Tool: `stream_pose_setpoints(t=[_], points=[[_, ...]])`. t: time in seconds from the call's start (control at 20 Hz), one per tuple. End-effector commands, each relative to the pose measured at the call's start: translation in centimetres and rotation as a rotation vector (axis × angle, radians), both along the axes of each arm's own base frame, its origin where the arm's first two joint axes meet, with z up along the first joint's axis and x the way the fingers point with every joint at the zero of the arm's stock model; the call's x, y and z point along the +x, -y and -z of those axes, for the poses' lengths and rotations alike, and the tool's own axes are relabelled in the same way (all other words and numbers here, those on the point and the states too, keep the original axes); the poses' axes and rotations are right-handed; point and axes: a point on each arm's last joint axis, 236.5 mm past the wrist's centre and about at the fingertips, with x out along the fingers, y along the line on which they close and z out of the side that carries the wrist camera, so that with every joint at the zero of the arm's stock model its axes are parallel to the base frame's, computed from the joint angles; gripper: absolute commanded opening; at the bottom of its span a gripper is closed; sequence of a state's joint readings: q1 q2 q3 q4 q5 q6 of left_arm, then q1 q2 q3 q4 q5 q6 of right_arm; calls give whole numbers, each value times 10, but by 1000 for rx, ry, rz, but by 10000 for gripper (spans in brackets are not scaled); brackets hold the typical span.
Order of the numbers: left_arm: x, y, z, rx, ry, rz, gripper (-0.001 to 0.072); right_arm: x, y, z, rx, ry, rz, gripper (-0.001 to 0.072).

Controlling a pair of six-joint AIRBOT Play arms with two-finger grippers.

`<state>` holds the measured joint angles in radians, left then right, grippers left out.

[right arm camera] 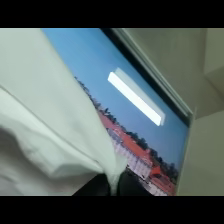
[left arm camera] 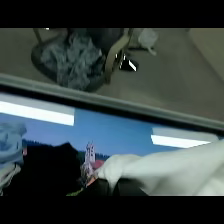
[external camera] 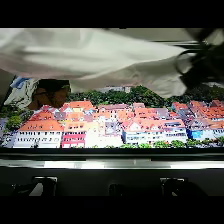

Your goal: Fold the shirts.

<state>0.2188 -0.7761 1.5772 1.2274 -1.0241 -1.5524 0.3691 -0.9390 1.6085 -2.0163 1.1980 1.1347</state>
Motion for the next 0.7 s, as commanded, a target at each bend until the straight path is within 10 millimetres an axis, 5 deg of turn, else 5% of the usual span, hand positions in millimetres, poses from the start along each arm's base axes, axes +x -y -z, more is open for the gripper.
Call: stream_pose_setpoints(t=[0.0, 0.15, 0.35, 0.5, 0.65], points=[[-45, -1, -52, 43, 131, -40, 30, -64, 46, -33, 20, 46, 106, 45], [-42, 3, 1, 38, -64, -7, 30, -103, 59, 12, 36, -178, 171, 46], [-23, 2, 138, -35, -419, 26, 30, -130, 30, 108, 36, -542, 107, 46], [-27, 16, 235, -109, -633, 91, 30, -149, 18, 193, 17, -768, 94, 46], [-29, 22, 301, -164, -765, 116, 30, -130, 11, 249, -12, -774, 69, 46]])
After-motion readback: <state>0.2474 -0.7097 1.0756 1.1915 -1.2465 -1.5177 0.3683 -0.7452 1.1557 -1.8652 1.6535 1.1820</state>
